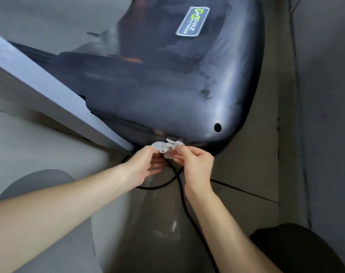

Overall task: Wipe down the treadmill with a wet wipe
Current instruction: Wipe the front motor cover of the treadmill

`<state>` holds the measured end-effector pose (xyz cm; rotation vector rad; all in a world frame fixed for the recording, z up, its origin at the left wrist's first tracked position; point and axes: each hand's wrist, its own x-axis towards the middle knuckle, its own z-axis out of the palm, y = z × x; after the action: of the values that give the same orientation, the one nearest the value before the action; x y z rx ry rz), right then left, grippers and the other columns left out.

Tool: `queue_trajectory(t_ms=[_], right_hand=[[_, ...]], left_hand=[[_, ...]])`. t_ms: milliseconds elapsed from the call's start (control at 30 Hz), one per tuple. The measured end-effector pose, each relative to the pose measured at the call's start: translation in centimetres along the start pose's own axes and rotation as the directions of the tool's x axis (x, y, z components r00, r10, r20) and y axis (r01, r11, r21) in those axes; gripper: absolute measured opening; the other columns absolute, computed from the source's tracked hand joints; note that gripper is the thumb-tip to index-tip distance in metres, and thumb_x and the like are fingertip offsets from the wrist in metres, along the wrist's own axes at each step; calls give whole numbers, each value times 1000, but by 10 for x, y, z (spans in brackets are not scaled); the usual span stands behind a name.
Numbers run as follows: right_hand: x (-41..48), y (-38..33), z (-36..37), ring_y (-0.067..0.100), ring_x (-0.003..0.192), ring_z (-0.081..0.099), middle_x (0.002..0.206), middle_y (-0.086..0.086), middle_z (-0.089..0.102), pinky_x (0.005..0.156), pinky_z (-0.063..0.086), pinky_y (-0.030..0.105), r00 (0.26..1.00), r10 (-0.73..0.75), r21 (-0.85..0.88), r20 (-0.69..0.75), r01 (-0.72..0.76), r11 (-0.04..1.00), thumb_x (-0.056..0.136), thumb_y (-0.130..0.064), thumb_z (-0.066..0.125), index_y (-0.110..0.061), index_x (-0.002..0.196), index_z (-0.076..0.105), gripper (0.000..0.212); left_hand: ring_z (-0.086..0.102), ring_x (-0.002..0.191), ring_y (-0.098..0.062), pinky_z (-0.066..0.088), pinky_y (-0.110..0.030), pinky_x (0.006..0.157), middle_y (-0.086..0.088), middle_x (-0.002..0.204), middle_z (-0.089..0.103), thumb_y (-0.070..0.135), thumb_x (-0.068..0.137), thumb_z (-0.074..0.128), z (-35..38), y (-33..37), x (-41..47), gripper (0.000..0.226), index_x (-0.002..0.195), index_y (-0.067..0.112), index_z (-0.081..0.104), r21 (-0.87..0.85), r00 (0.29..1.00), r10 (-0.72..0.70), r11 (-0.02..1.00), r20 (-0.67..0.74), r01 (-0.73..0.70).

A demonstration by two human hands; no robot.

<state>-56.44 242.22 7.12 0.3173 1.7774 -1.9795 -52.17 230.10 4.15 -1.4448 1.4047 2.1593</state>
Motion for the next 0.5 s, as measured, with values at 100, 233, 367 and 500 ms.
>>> queue_trajectory(t_ms=[100, 233, 367, 500], right_hand=[[3, -10, -15, 24, 62, 67, 71, 22, 69, 60, 57, 27, 989, -10, 59, -146, 19, 998, 88, 4, 65, 5, 73, 67, 16], [25, -32, -53, 23, 52, 57, 60, 8, 60, 49, 51, 29, 929, 45, 271, -367, 61, 961, 88, 4, 60, -7, 72, 57, 20], [43, -22, -52, 14, 42, 51, 53, -4, 53, 39, 45, 23, 912, 173, 381, -372, -20, 924, 97, -4, 43, -18, 71, 49, 30], [49, 20, -16, 20, 45, 63, 82, 10, 58, 45, 53, 33, 882, 318, 509, -348, -107, 854, 105, -3, 31, -19, 80, 49, 35]], left_hand=[[71, 101, -27, 56, -41, 97, -12, 109, 74, 21, 95, 54, -6, 4, 3, 23, 107, 8, 69, -17, 996, -44, 999, 72, 45], [70, 108, -28, 55, -44, 100, -17, 121, 69, 24, 94, 62, 10, -5, -2, 37, 126, 6, 59, 3, 981, -108, 994, 159, 108], [69, 105, -25, 56, -39, 95, -16, 120, 68, 24, 95, 63, 11, -5, -1, 30, 120, 8, 61, 48, 991, -52, 998, 122, 47], [68, 105, -27, 55, -37, 88, -18, 119, 67, 17, 94, 60, 0, 1, 6, 17, 108, 9, 64, 27, 999, -8, 1000, 42, 7]])
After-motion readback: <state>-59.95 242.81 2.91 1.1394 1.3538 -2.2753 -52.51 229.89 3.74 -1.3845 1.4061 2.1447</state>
